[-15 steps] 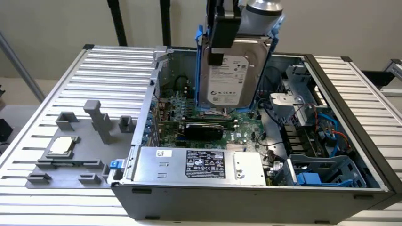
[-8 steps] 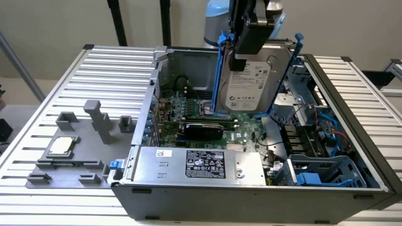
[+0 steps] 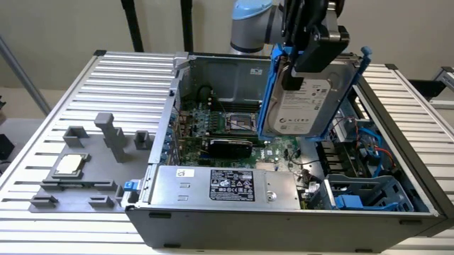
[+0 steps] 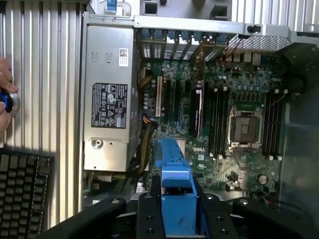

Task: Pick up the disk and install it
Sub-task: 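Pick up the disk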

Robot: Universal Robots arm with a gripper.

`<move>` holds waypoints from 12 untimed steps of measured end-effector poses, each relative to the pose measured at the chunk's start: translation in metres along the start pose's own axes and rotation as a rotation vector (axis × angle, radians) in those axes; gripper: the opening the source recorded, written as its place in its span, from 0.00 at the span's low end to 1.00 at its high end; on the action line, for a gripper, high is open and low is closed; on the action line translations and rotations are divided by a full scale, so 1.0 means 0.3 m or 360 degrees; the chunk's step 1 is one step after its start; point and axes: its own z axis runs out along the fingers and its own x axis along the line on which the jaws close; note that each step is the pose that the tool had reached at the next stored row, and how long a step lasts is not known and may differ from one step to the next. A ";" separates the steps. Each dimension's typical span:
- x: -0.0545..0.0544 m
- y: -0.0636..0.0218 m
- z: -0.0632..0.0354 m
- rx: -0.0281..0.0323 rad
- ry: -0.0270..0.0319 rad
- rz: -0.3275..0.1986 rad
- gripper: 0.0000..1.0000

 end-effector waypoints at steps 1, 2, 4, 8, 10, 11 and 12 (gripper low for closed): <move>0.010 -0.007 -0.001 -0.00004 0.00001 0.0000 0.00; 0.021 -0.014 -0.001 -0.00009 0.00000 0.0000 0.00; 0.043 -0.029 -0.002 -0.00017 0.00000 0.0000 0.00; 0.085 -0.058 -0.003 -0.00036 -0.00001 0.0000 0.00; 0.107 -0.072 -0.004 -0.00046 0.00000 0.0000 0.00; 0.118 -0.078 -0.005 -0.00052 0.00000 0.0000 0.00; 0.128 -0.085 -0.005 -0.00058 0.00000 0.0000 0.00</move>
